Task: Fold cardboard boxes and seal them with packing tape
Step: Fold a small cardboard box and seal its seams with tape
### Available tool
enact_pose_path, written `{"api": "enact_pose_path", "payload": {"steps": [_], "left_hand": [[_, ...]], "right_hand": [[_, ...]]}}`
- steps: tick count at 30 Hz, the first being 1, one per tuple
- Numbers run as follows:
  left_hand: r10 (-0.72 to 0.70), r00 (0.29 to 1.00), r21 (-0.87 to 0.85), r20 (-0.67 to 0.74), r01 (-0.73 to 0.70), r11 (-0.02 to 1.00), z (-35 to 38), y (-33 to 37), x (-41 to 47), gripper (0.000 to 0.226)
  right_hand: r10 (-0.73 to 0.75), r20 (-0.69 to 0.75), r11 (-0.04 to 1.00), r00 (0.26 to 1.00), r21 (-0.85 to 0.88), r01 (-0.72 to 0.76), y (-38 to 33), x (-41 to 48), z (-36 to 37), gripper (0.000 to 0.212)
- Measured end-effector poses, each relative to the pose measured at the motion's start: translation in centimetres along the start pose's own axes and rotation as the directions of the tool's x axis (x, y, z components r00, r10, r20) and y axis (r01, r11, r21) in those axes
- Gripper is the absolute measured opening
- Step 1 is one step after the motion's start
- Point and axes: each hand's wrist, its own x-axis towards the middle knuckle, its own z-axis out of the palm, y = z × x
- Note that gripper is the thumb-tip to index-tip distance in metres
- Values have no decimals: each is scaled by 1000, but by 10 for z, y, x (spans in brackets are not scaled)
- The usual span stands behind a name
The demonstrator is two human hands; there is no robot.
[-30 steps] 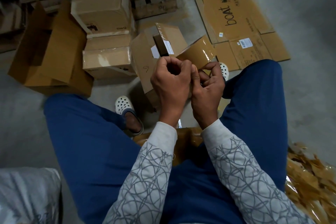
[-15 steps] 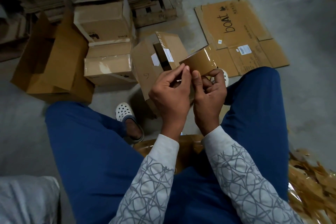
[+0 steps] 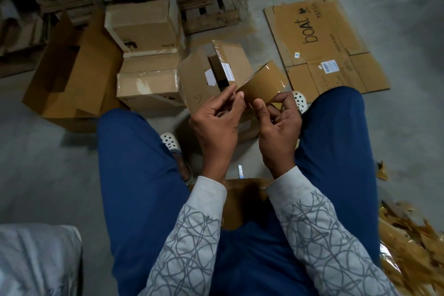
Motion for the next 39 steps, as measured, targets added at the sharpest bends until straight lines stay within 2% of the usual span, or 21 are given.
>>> {"api": "enact_pose_path", "payload": {"steps": [3, 6, 13, 21, 26, 28, 30, 31, 32, 34, 36, 39], "left_hand": [[79, 995, 75, 58, -84, 994, -4, -8, 1, 25], [101, 992, 69, 74, -106, 992, -2, -15, 0, 21], [8, 998, -13, 59, -7, 1000, 9, -21, -5, 19], [-114, 993, -76, 18, 115, 990, 27, -20, -14, 16], [-202, 971, -12, 131, 205, 979, 21, -10, -6, 7], [-351, 909, -12, 223, 363, 932, 15, -6, 5, 17], [-508, 767, -60, 391, 572, 818, 7, -6, 15, 28], [-543, 711, -102, 448, 643, 759, 4, -7, 17, 29], [-566, 685, -163, 459, 691, 705, 2, -8, 17, 28], [-616, 667, -320, 419, 744, 587, 1, -7, 14, 21], [-646, 664, -434, 375, 742, 511, -1, -4, 11, 12], [-618, 712, -487, 333, 692, 534, -4, -2, 11, 3]], "right_hand": [[27, 26, 1000, 999, 9, -27, 3, -1, -5, 20], [62, 8, 998, 998, -9, -62, 6, -2, -11, 21], [82, -13, 997, 997, -8, -83, 3, -5, -16, 25], [58, -60, 985, 996, -159, -67, 6, -4, -26, 27], [112, 15, 980, 994, -168, -108, 0, 11, -41, 9], [175, 105, 971, 979, -182, -155, -5, 17, -46, 10], [253, 195, 958, 948, -186, -217, -8, 19, -46, 12], [307, 217, 947, 927, -167, -275, -9, 18, -45, 14], [364, 219, 930, 905, -133, -341, -9, 18, -42, 16], [469, 179, 882, 865, -36, -470, -10, 17, -37, 27], [563, 166, 816, 810, 47, -577, -9, 16, -34, 43], [608, 287, 760, 740, 61, -648, -7, 11, -30, 51]]}}
